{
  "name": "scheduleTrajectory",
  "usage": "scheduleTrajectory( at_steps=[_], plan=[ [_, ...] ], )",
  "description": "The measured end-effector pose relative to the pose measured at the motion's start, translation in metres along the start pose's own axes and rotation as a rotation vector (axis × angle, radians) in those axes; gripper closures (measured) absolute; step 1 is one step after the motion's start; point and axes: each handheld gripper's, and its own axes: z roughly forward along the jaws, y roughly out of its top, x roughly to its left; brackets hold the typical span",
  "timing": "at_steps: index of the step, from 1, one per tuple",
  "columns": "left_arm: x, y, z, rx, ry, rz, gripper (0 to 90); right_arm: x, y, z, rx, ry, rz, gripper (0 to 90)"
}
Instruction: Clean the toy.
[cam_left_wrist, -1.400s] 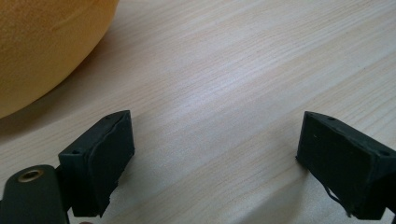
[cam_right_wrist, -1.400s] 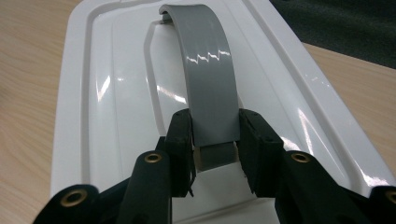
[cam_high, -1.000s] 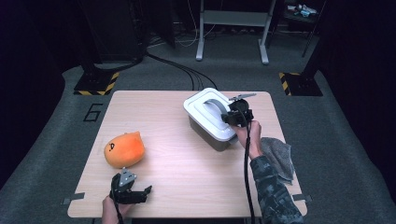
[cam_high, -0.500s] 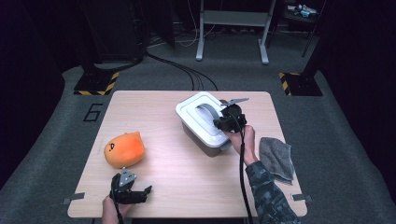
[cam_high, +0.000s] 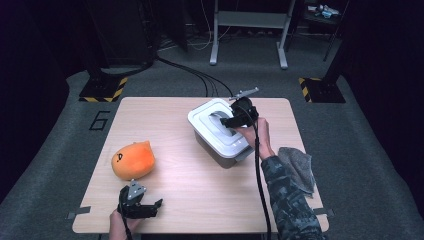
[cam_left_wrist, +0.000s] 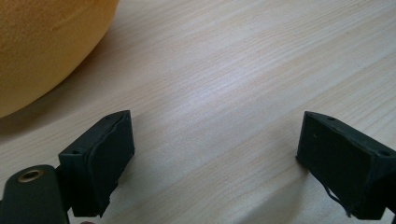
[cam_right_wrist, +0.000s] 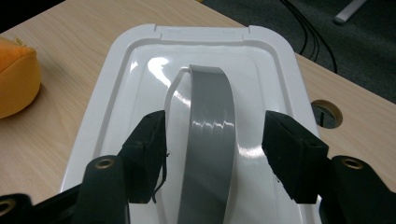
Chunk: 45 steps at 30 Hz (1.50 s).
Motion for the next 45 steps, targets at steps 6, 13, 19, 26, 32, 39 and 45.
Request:
scheduleTrajectory(
  at_steps=[6, 13, 19, 26, 32, 39, 45],
  plan=[
    [0.000, 0.000, 0.000, -0.001, 0.000, 0.000, 10.6, -0.002, 0.003, 0.011, 0.016, -0.006, 0.009, 53.9],
    [0.000, 0.000, 0.000, 0.000, 0.000, 0.000, 10.6, 0.003, -0.001, 0.014, 0.018, 0.004, 0.035, 65.0],
    [0.000, 0.000, 0.000, 0.000, 0.000, 0.000, 10.6, 0.006, -0.002, 0.014, 0.009, 0.001, 0.094, 66.2],
    [0.000, 0.000, 0.000, 0.000, 0.000, 0.000, 10.6, 0.011, -0.004, 0.013, 0.004, 0.015, 0.126, 66.3],
    [0.000, 0.000, 0.000, 0.000, 0.000, 0.000, 10.6, 0.020, -0.005, 0.013, 0.004, 0.026, 0.151, 66.3],
    [0.000, 0.000, 0.000, -0.001, 0.000, 0.000, 10.6, 0.034, -0.004, 0.015, 0.003, 0.039, 0.141, 66.3],
    [0.000, 0.000, 0.000, 0.003, -0.001, 0.004, 10.6, 0.044, -0.003, 0.017, -0.002, 0.046, 0.142, 66.3]
  ],
)
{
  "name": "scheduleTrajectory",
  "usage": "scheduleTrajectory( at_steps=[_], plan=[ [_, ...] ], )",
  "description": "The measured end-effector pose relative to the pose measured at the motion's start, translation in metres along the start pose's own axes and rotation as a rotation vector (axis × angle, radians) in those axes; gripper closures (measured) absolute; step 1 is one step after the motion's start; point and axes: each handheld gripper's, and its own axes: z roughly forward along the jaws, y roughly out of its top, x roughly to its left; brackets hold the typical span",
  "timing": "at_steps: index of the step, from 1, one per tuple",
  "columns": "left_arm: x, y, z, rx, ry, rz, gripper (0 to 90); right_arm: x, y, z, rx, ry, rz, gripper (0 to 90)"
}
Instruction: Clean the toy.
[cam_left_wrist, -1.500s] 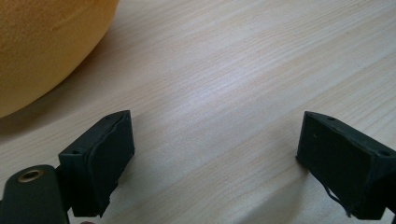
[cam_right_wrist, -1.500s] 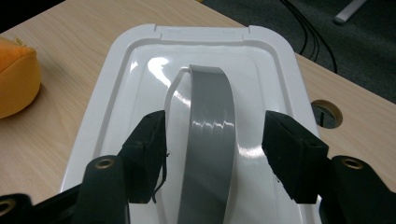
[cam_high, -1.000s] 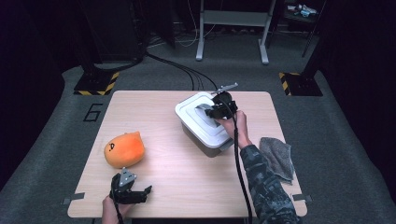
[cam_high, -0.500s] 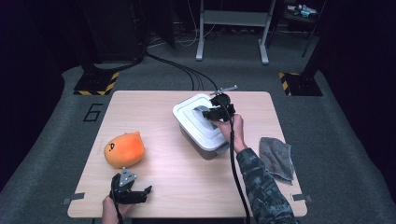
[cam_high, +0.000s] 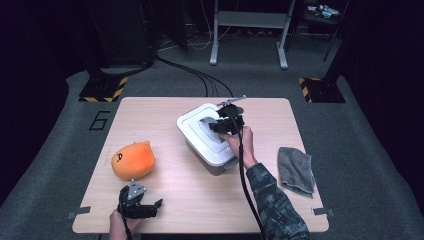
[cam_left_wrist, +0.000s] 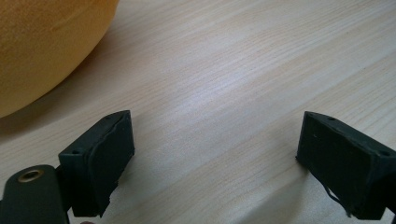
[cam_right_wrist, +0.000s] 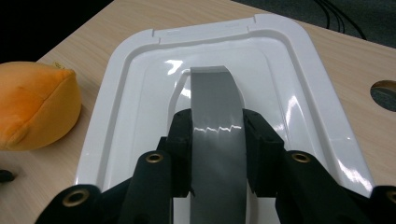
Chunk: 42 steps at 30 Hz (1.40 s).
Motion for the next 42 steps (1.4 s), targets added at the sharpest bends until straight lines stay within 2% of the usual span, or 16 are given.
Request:
scheduleTrajectory(
  at_steps=[6, 7, 11, 13, 14, 21, 23, 27, 28, 31, 34, 42],
  plan=[
    [0.000, 0.000, 0.000, 0.000, 0.000, 0.000, 10.6, 0.011, 0.000, 0.003, -0.004, 0.017, -0.005, 66.3],
    [0.000, 0.000, 0.000, 0.000, 0.000, 0.000, 10.6, 0.014, -0.001, 0.003, 0.002, 0.019, 0.008, 66.3],
    [0.000, 0.000, 0.000, 0.000, 0.000, 0.000, 10.6, 0.019, -0.001, 0.005, -0.003, 0.034, -0.020, 66.3],
    [0.000, 0.000, 0.000, 0.000, 0.000, 0.000, 10.6, 0.024, -0.001, 0.006, 0.000, 0.040, -0.004, 66.3],
    [0.000, 0.000, 0.000, 0.000, -0.001, 0.000, 10.6, 0.024, -0.001, 0.006, 0.001, 0.044, -0.020, 66.2],
    [0.000, 0.000, 0.000, 0.001, -0.002, -0.002, 10.6, 0.033, -0.002, 0.010, -0.009, 0.075, -0.022, 66.2],
    [0.000, 0.000, 0.000, 0.001, -0.002, -0.002, 10.6, 0.037, -0.002, 0.010, -0.009, 0.082, 0.001, 66.2],
    [0.000, 0.000, 0.000, 0.001, -0.002, -0.002, 10.6, 0.041, -0.003, 0.012, -0.012, 0.098, 0.009, 66.1],
    [0.000, 0.000, 0.000, 0.001, -0.002, -0.001, 10.6, 0.041, -0.004, 0.013, -0.021, 0.100, -0.005, 66.1],
    [0.000, 0.000, 0.000, 0.001, -0.002, -0.002, 10.6, 0.046, -0.004, 0.014, -0.015, 0.104, 0.002, 66.1],
    [0.000, 0.000, 0.000, 0.001, -0.002, -0.002, 10.6, 0.048, -0.003, 0.015, -0.016, 0.088, -0.011, 66.0],
    [0.000, 0.000, 0.000, 0.001, -0.001, -0.002, 10.6, 0.048, -0.004, 0.015, -0.022, 0.088, -0.033, 65.9]
  ],
)
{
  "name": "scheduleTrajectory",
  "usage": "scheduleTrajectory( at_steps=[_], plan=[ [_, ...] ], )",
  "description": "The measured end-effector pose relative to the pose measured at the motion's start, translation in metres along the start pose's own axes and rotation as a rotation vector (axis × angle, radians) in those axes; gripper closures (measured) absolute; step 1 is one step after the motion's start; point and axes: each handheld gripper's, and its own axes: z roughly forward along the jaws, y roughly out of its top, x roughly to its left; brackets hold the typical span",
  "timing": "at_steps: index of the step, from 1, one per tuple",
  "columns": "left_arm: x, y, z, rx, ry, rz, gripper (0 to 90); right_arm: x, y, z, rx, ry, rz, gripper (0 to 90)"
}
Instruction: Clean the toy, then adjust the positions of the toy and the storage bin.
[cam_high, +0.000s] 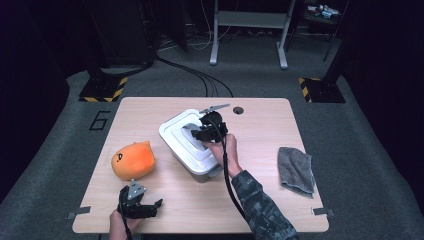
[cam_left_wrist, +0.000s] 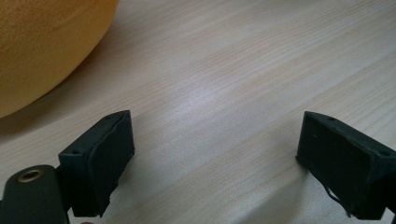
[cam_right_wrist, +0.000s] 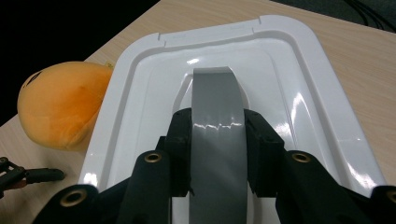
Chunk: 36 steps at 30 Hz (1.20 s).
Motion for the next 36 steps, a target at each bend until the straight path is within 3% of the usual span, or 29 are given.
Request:
scheduleTrajectory(
  at_steps=[13, 16, 36],
  plan=[
    [0.000, 0.000, 0.000, 0.000, 0.000, 0.000, 10.6, 0.003, 0.002, -0.006, -0.013, -0.021, 0.005, 66.0],
    [0.000, 0.000, 0.000, -0.001, -0.003, -0.006, 10.6, 0.003, 0.005, -0.012, -0.027, -0.023, -0.010, 65.9],
    [0.000, 0.000, 0.000, -0.001, -0.003, -0.006, 10.6, -0.013, 0.017, -0.052, -0.101, -0.041, 0.012, 65.9]
  ],
)
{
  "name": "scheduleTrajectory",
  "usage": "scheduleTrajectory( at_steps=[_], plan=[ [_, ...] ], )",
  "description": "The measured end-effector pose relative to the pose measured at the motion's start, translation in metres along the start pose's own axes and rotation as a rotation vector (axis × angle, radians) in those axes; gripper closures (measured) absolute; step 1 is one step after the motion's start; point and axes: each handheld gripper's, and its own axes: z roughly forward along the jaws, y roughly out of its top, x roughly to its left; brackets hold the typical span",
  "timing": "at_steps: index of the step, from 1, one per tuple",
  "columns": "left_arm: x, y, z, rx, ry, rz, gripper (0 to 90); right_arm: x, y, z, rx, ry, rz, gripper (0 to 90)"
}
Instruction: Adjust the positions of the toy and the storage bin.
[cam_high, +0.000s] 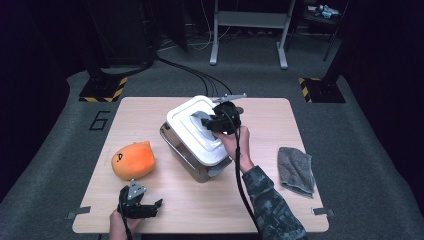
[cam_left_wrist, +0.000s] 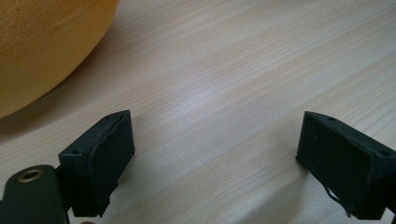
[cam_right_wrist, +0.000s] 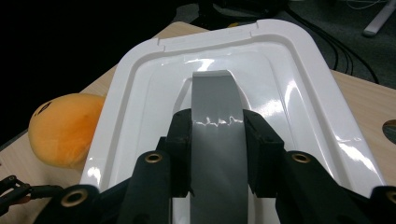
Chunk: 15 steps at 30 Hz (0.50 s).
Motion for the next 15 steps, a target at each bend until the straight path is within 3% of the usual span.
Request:
scheduleTrajectory(
  at_steps=[15],
  plan=[
    [0.000, 0.000, 0.000, 0.000, 0.001, 0.001, 10.6, -0.023, 0.003, -0.024, -0.044, -0.039, 0.018, 65.9]
  ],
)
